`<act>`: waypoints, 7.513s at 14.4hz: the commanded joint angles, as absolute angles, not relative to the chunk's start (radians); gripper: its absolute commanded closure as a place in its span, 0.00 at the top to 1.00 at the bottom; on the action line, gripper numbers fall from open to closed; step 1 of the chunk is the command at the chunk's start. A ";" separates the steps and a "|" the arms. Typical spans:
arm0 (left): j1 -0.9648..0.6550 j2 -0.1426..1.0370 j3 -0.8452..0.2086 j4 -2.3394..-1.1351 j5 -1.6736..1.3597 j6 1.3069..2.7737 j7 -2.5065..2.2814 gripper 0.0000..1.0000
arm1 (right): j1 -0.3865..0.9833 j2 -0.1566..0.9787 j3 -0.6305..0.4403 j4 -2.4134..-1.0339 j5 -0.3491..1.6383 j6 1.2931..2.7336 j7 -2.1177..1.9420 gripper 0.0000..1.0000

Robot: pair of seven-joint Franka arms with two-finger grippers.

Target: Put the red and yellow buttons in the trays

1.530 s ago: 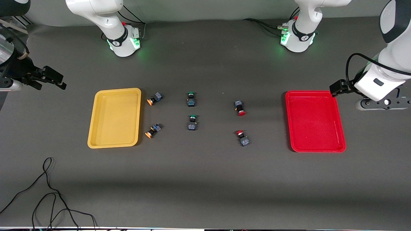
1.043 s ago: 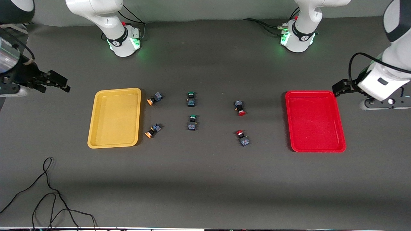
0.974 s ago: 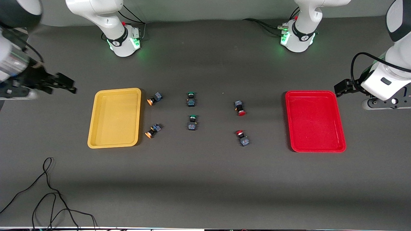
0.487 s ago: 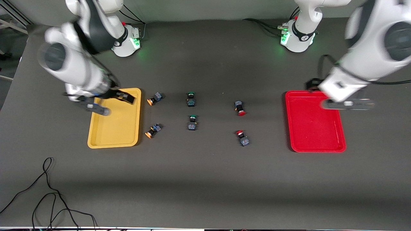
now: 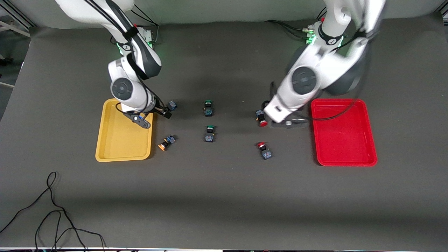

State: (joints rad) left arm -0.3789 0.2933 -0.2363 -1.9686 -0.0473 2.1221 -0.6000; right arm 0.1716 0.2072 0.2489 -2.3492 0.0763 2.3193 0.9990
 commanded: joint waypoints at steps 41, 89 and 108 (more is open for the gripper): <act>0.164 0.204 -0.230 -2.147 0.048 2.079 -0.036 1.00 | 0.169 0.207 0.041 -2.005 0.204 2.118 0.832 1.00; 0.019 0.186 -0.244 -1.874 0.078 1.772 -0.283 0.00 | 0.150 0.389 -0.101 -2.023 0.183 2.216 0.542 0.00; 0.259 0.207 -0.252 -2.136 0.239 2.131 -0.046 1.00 | 0.101 -0.119 -0.097 -1.795 0.060 1.798 0.143 1.00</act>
